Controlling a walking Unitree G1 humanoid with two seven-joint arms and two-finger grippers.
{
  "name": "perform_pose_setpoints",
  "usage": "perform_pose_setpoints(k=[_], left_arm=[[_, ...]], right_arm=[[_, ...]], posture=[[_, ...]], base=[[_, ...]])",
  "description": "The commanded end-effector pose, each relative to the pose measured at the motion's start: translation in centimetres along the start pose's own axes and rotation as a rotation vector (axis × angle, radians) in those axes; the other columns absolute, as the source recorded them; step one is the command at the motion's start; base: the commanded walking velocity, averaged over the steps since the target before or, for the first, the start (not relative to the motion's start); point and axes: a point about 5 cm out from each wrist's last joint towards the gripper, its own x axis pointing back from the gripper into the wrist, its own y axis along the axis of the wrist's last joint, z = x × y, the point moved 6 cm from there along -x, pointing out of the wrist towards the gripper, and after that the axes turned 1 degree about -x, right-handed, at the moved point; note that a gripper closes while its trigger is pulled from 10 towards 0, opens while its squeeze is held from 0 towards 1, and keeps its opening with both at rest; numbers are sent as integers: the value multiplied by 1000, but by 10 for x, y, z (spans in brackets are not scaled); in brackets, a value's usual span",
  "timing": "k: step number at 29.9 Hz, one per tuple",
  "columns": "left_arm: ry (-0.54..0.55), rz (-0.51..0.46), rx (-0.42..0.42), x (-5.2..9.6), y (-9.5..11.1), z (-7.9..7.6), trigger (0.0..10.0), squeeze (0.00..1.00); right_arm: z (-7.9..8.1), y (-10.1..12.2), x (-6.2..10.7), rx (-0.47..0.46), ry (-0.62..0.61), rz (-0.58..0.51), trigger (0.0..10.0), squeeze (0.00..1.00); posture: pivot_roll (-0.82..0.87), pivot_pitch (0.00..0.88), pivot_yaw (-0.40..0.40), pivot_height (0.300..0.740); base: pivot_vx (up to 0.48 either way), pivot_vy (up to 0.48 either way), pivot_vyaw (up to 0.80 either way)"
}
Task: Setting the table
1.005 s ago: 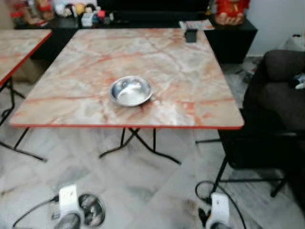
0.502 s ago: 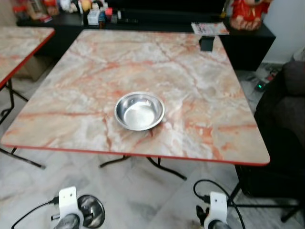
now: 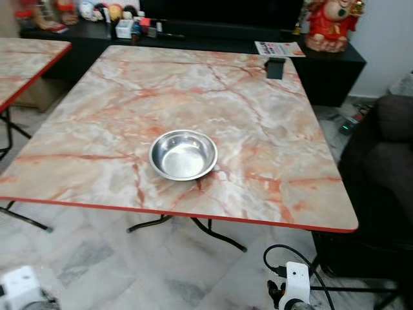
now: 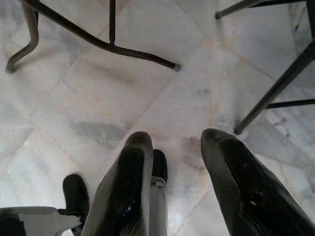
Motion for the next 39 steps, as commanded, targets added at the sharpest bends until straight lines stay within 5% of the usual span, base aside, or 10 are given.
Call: perform_pose_setpoints(k=[1, 2, 5, 6, 9, 15, 20, 22, 25, 39], left_arm=[[60, -87, 6, -3, 22, 6, 10000, 0], [63, -88, 6, -3, 22, 6, 10000, 0], [313, -553, -136, -5, 156, 42, 10000, 0], [313, -553, -136, -5, 156, 42, 10000, 0], [475, -898, -107, 35, 262, 65, 10000, 0], [367, -1206, -40, 102, 344, 38, 10000, 0], [-188, -1138, 222, 137, 362, -31, 10000, 0], [-667, -987, 432, 173, 356, -91, 10000, 0], [-1066, -780, 540, 215, 334, -146, 10000, 0], [-1516, -375, 817, 279, 305, -190, 10000, 0]], right_arm=[[-4, -1, 0, 5, -7, 9, 10000, 0], [-4, -1, 0, 5, -7, 9, 10000, 0], [-2, 0, 0, 14, 1, 10, 10000, 0], [-2, 0, 0, 14, 1, 10, 10000, 0], [-1, 1, -1, 13, 1, 7, 10000, 0], [-1, 1, 0, 3, -3, 6, 10000, 0], [-1, 0, 0, -1, -5, 7, 10000, 0], [-2, 0, 0, -3, -7, 7, 10000, 0], [-2, -1, 0, -7, -9, 7, 10000, 0], [-6, -1, 1, -15, -20, 4, 10000, 0]], posture=[[58, 126, -63, 740], [58, 126, -63, 740], [63, 124, -67, 740], [63, 124, -67, 740], [63, 121, -61, 740], [50, 116, -52, 740], [39, 113, -49, 740], [47, 110, -47, 740], [31, 107, -42, 740], [23, 114, -47, 740]], base=[[0, 0, 0], [0, 0, 0], [0, 0, 0], [0, 0, 0], [0, 0, 0], [0, 0, 0], [0, 0, 0], [0, 0, 0], [0, 0, 0], [0, 0, 0]])
